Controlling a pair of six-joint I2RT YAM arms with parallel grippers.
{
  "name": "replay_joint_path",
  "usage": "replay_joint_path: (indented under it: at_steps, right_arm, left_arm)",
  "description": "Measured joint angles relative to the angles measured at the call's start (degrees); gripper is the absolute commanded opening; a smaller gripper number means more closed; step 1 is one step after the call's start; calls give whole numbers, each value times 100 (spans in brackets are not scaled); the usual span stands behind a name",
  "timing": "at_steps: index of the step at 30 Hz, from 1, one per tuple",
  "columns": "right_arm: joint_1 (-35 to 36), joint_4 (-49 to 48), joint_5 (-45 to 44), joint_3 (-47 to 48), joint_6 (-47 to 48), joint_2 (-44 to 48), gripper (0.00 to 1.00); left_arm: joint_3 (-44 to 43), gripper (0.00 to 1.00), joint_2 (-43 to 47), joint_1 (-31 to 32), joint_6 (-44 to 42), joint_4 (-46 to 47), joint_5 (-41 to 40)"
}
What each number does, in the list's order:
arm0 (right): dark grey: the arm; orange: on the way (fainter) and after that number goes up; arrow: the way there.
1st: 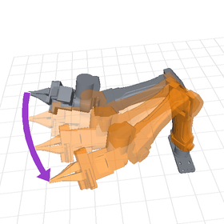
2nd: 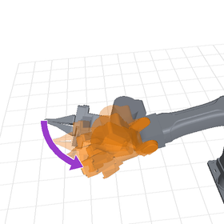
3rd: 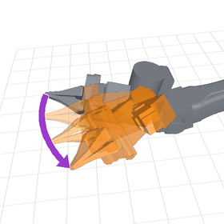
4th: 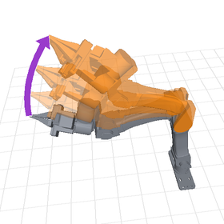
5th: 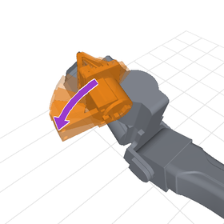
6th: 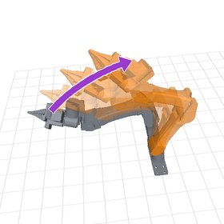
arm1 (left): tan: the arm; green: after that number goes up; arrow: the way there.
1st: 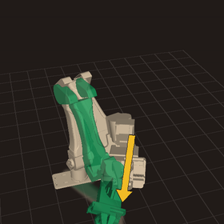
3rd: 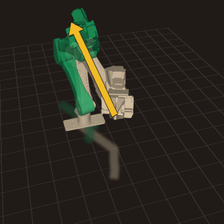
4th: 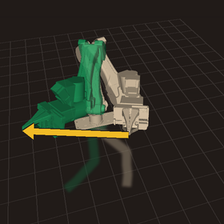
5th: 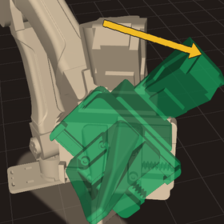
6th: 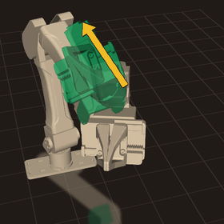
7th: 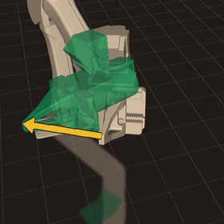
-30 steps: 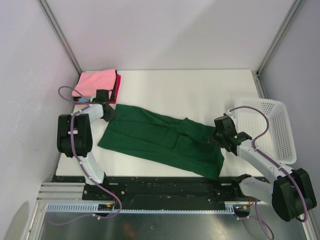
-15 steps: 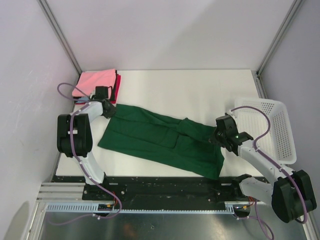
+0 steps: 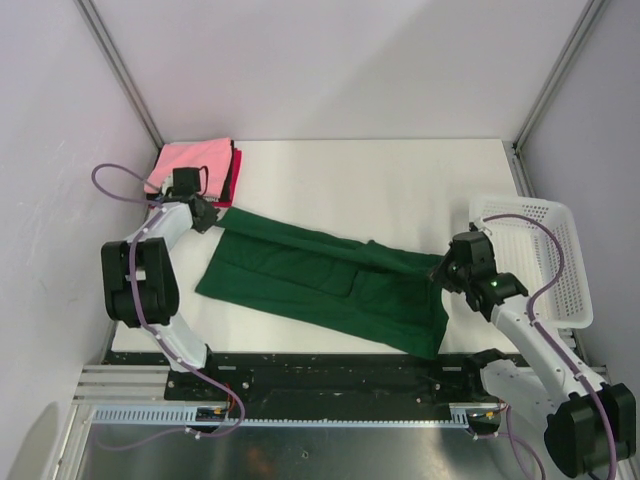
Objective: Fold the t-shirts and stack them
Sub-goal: Fold the other side of the tshirt into a rectangle
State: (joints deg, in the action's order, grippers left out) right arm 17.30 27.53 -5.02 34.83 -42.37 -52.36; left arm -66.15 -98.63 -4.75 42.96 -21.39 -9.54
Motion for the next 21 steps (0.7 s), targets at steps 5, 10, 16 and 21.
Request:
replay_joint_path:
  at_steps: [5, 10, 16, 21]
  right_arm:
    - [-15, 162, 103, 0, 0, 140, 0]
    - [-9, 354, 146, 0, -4, 315, 0]
    - [299, 566, 111, 0, -70, 407, 0]
    - [619, 667, -9, -50, -190, 411, 0]
  left_arm:
    - [0, 0, 39, -57, -4, -101, -35]
    - [4, 0, 39, -81, -4, -195, -35]
    - [223, 0, 114, -109, 13, -197, -37]
    - [413, 0, 116, -118, 39, -221, -37]
